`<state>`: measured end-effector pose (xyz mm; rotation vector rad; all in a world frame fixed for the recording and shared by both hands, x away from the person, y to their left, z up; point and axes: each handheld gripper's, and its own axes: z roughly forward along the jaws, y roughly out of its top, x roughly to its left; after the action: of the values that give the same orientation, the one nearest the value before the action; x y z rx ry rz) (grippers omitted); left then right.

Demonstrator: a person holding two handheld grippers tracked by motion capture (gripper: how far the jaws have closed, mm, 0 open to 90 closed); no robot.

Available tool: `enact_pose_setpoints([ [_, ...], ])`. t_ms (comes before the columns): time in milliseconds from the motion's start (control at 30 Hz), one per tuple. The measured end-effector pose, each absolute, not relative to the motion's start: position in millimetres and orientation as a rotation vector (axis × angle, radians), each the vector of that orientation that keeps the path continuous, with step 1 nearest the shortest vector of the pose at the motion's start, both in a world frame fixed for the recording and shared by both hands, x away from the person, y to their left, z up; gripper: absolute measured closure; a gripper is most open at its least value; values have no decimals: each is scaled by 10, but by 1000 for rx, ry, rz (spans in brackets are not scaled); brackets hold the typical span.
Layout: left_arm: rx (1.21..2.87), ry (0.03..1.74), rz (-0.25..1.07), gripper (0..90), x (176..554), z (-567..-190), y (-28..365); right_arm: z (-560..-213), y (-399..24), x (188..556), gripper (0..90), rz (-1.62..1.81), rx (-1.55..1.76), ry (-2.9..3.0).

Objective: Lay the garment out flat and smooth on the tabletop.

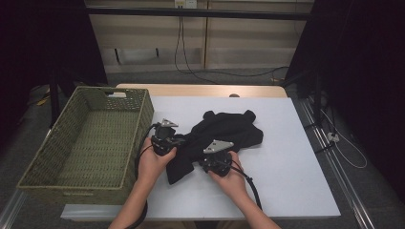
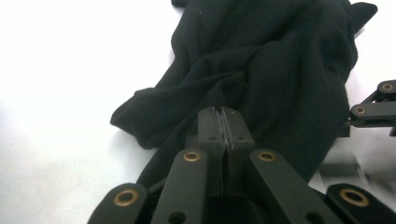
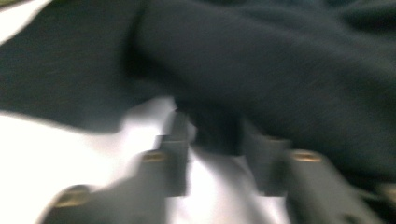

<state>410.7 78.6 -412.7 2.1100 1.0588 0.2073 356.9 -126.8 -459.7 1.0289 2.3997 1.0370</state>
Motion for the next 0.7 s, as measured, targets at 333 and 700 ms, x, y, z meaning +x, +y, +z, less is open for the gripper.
enact_pose_setpoints([
  [333,2111,1063,231,884,4082,-4105,816,-4254,-1719,3374,861,1136,1044,2424],
  [700,2127,1066,171,884,4008,-4124,771,-3914,-2421,2955,852,1117,1094,2348],
])
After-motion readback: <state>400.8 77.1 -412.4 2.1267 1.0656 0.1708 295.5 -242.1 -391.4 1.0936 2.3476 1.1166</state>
